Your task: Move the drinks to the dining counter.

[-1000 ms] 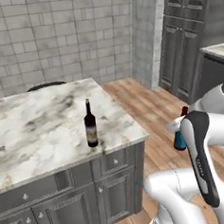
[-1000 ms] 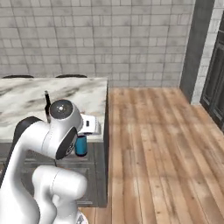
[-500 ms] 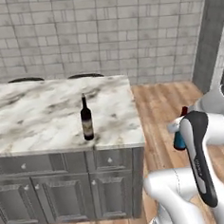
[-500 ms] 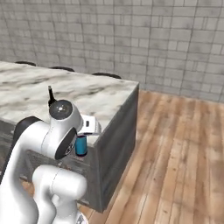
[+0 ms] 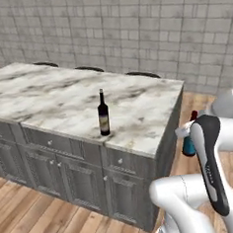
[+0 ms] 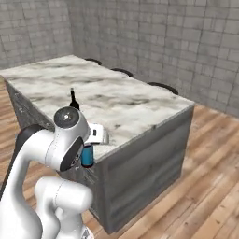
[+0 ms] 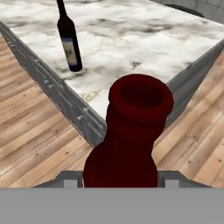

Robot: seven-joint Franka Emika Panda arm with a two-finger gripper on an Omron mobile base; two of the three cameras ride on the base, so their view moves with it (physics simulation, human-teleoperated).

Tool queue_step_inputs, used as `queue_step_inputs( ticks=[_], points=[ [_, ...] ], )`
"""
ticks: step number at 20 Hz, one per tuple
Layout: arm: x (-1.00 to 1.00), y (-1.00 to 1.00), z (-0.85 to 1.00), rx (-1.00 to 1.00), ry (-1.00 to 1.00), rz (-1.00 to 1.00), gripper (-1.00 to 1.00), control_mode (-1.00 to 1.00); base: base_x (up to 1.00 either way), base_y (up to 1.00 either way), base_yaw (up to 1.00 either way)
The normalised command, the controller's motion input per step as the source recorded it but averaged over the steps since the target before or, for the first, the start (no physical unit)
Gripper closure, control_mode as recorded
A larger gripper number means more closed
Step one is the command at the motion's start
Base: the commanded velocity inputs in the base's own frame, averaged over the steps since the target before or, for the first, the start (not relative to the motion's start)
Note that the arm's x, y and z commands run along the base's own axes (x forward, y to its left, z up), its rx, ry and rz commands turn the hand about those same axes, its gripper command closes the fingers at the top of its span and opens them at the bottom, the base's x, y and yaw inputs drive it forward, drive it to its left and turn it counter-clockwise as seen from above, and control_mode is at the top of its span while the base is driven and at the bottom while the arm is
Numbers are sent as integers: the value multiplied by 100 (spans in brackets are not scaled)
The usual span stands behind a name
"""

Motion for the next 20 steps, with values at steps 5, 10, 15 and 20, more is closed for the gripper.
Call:
queue_step_inputs(
  ticks=[5,10,15,20],
  points=[
    [0,0,0,0,0,0,100,100,42,-67,82],
    [0,0,0,0,0,0,100,100,16,-80,79],
    [0,0,0,0,0,0,100,100,-47,-94,67],
    [0,0,0,0,0,0,100,100,-30,-100,46]
  ],
)
